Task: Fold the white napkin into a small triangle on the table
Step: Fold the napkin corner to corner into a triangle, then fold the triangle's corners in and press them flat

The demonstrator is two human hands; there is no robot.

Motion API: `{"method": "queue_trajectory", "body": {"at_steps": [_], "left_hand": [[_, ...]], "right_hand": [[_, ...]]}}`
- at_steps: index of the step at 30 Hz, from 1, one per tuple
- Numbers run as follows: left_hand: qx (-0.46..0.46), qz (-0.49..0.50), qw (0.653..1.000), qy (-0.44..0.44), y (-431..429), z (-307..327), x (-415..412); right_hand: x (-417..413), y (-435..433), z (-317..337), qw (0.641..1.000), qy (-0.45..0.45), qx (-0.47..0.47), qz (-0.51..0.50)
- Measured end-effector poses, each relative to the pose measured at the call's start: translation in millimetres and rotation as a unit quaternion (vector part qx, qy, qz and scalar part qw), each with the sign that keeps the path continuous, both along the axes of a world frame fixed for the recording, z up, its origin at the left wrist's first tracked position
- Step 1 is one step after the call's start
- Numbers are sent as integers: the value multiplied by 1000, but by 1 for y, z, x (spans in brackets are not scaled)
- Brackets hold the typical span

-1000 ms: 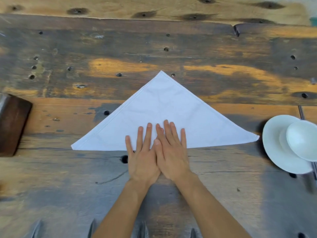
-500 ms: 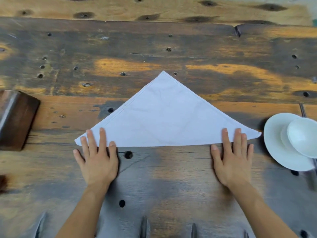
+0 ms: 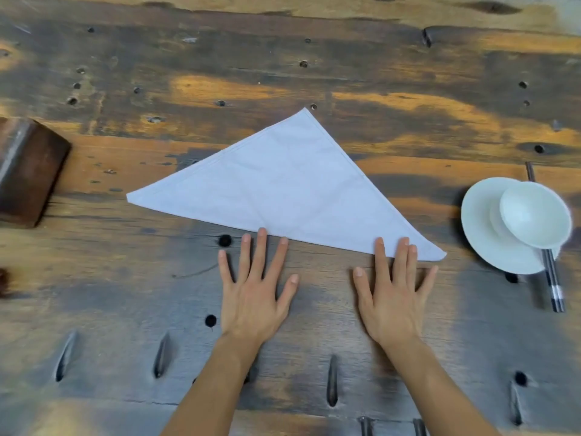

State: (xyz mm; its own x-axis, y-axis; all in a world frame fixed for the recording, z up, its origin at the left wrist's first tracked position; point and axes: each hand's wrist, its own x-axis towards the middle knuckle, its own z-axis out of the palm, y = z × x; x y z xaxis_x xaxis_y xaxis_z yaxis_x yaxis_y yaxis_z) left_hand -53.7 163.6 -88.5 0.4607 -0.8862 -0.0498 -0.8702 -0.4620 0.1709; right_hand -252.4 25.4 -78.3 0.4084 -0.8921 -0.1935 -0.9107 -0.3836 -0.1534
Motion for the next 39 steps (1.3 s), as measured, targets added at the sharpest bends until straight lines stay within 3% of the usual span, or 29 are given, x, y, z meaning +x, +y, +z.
{"method": "queue_trajectory", "body": {"at_steps": [4,9,12,15,18,25,33,39], "left_hand": [[24,-2,1000,-5,-13,-1,-4],[4,-32,999,0,-11,0,-2],[-33,-45,998,1,-7,3,0],[4,-22,999,29,-9,4,2],[49,2,998,40,-14,3,2],[64,19,997,44,-14,3,1],[69,34,996,53,-14,6,0],[54,68,994,65,-15,10,-1]], "right_hand": [[6,0,1,999,-29,-14,28],[73,16,8,987,-73,-11,141],[105,26,7,982,-52,35,177],[95,23,0,981,-24,53,187],[55,9,-2,985,-4,38,169],[-63,-30,6,999,7,38,2],[-63,-20,10,998,23,51,-18],[-89,51,13,999,28,26,28]]}}
